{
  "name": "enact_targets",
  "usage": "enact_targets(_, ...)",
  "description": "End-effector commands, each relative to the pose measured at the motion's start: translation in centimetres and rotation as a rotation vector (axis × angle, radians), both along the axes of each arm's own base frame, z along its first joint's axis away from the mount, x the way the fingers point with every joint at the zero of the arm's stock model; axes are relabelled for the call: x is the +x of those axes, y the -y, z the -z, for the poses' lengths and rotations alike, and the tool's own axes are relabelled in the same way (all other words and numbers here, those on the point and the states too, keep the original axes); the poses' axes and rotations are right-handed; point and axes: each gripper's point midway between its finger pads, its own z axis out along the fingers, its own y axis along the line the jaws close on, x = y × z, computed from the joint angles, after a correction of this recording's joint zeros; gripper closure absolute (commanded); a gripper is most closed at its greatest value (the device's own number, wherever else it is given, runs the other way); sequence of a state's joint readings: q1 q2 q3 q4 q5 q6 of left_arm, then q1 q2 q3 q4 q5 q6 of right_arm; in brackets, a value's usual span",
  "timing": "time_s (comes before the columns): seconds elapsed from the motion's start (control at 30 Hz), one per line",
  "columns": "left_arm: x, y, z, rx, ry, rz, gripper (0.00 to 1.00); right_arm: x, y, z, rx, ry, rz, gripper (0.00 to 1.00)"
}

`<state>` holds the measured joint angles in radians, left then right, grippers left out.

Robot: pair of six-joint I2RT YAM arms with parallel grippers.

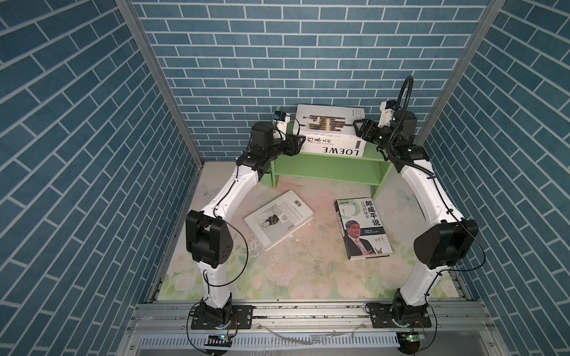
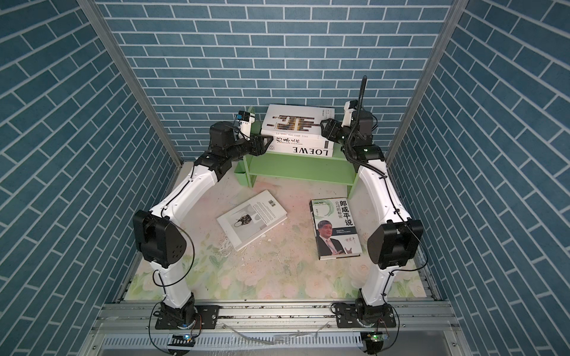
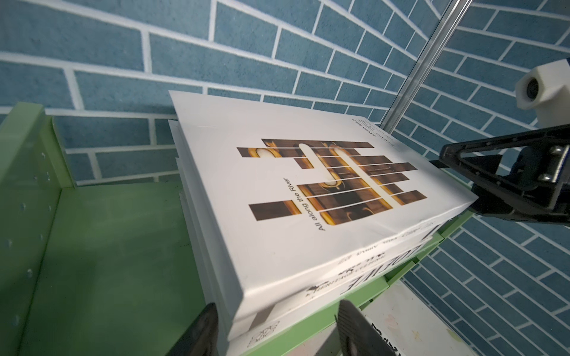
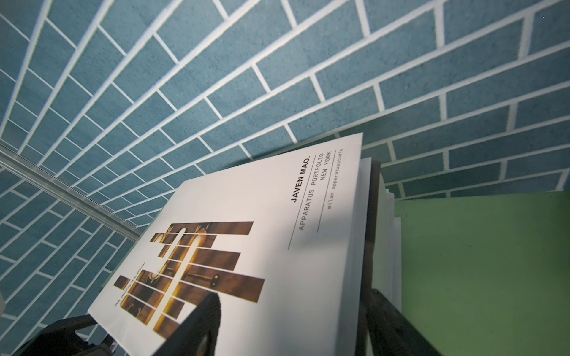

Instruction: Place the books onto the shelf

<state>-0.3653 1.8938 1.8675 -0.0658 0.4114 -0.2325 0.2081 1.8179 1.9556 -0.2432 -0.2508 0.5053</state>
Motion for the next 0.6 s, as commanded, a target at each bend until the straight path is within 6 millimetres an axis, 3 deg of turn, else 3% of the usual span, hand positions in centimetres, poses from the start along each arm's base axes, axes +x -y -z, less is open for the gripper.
enact_targets(0.0, -1.3, -0.6, -3.2, -0.018, 0.065, 0.003, 0.32, -0.2, 0.7, -2.5, 0.028, 0.061, 0.018, 0.24)
enact_targets(0.23, -0.6, -2.2, -4.9, -0.148, 0.041, 0.023, 0.22, -0.5, 1.0, -2.9, 0.031, 0.067, 0.018, 0.22)
enact_targets(0.57, -0.7, -0.8, -5.8, -0.203, 0.005, 0.136, 0.19, -0.5, 0.3, -3.1, 0.057, 0.070, -0.017, 0.25)
